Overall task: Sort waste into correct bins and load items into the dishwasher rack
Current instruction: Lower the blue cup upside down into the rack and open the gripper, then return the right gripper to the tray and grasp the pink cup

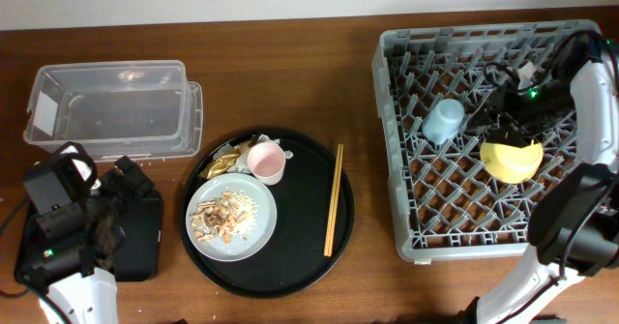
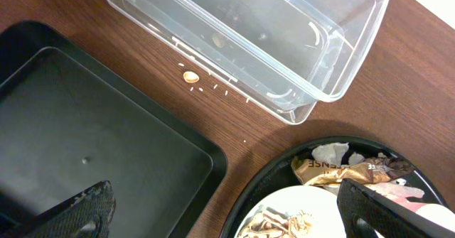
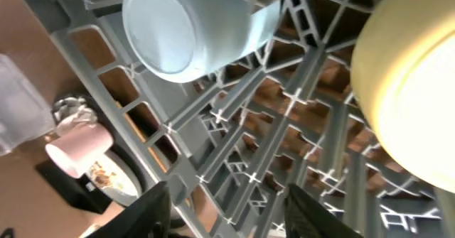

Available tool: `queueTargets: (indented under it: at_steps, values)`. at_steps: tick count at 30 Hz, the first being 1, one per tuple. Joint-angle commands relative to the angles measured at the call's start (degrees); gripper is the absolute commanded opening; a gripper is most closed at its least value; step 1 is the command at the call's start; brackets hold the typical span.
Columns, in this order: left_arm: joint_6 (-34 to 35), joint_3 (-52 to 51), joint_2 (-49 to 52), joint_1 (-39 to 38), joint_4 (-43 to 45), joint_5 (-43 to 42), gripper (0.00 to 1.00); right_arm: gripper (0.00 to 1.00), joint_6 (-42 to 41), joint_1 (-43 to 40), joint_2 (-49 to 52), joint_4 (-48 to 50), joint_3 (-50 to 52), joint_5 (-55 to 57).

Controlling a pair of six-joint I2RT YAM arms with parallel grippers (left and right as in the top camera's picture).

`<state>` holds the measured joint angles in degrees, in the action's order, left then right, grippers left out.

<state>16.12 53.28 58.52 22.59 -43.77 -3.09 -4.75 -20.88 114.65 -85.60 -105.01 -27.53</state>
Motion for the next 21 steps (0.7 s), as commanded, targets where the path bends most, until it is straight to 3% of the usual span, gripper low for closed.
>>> queueTargets:
  at_steps: [1, 3, 9, 13, 16, 21]
  values:
    - [0.35, 0.83, -0.07, 0.24, -0.04, 0.37, 0.99, 0.47, -0.59, 3.89, -2.60, 0.81, -1.09, 2.71]
    - [0.35, 0.83, -0.07, 0.24, -0.04, 0.37, 0.99, 0.45, 1.40, 7.76, -3.65, 1.68, -1.09, 2.56]
    - [0.35, 0.83, -0.07, 0.24, -0.04, 0.37, 0.99, 0.51, -3.56, 36.30, -5.53, 18.82, -1.07, 4.66]
    - [0.35, 0.83, -0.07, 0.24, -0.04, 0.37, 0.99, 0.52, -14.29, 54.29, -3.23, 26.32, -1.07, 25.29]
    - [0.35, 0.83, -0.07, 0.24, -0.04, 0.37, 0.99, 0.51, -18.51, 63.14, 0.79, 29.77, -1.05, 34.42]
    - [0.35, 0.83, -0.07, 0.24, -0.04, 0.37, 0.99, 0.51, -18.03, 70.01, 7.72, 36.37, -1.05, 35.63]
